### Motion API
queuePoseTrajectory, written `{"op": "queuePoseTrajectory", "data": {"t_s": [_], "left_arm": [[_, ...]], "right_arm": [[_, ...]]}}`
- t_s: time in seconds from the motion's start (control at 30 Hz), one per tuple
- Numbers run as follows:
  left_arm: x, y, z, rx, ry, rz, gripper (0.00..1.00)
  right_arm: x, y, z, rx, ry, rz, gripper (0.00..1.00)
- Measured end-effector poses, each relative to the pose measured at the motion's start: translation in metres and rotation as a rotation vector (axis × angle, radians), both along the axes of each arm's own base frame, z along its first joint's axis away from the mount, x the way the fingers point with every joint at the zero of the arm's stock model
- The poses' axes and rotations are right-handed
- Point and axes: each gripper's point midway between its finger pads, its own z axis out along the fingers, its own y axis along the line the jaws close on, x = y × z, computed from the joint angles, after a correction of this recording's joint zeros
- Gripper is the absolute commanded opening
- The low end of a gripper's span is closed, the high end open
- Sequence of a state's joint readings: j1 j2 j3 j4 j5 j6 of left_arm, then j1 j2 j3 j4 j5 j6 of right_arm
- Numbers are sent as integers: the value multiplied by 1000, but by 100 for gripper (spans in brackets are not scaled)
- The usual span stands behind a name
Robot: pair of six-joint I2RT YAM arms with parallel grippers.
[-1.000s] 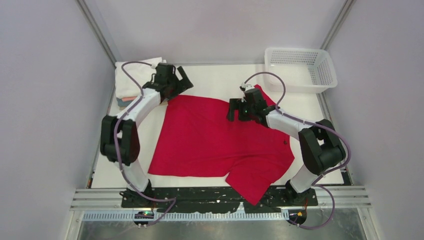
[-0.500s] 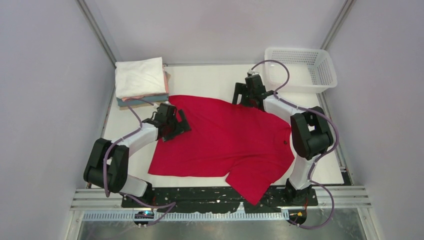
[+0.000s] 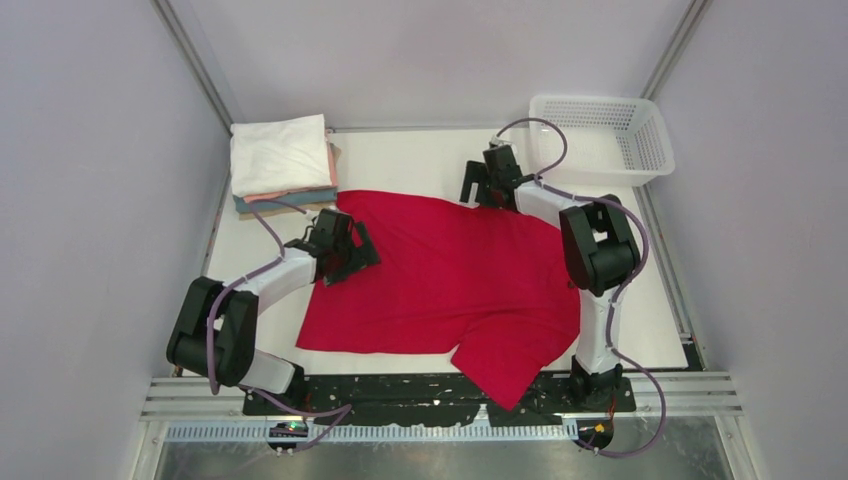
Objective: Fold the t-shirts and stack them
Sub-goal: Flatten out the tshirt
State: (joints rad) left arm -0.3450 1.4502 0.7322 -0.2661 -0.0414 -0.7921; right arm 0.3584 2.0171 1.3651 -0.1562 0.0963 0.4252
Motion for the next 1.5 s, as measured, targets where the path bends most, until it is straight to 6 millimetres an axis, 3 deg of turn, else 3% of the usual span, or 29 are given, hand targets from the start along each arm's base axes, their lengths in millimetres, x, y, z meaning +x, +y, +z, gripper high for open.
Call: {"op": "queuePoseTrajectory", "data": {"t_s": [0.23, 0.37, 0.5, 0.63, 0.77, 0.87, 1.03, 1.13, 1.27, 1.5], "left_arm": [[-12, 5, 0, -7, -8, 9, 100], [-26, 9, 1, -3, 3, 11, 99], [-38, 13, 0, -3, 12, 6, 100], [-56, 21, 1, 18, 23, 7, 100], [-57, 29, 9, 62, 11, 10, 100], [-40, 30, 25, 86, -27, 14, 100], [12, 18, 47, 107, -63, 5, 100], [36, 13, 42, 119, -40, -4, 100], [55, 6, 20, 139, 29, -25, 99], [74, -2, 3, 158, 103, -54, 99]], "right_arm": [[83, 35, 22, 77, -147, 35, 95], [97, 50, 43, 104, -194, 79, 95], [75, 37, 57, 61, -190, 60, 95], [13, -4, 68, -23, -123, 2, 95], [-23, -46, 72, -96, -87, -66, 95], [-43, -68, 59, -163, -21, -89, 95], [-78, -81, 22, -250, 136, -42, 95], [-87, -85, 3, -284, 204, -22, 95], [-91, -91, -19, -298, 286, -17, 97], [-74, -105, -20, -258, 317, -36, 95]]}}
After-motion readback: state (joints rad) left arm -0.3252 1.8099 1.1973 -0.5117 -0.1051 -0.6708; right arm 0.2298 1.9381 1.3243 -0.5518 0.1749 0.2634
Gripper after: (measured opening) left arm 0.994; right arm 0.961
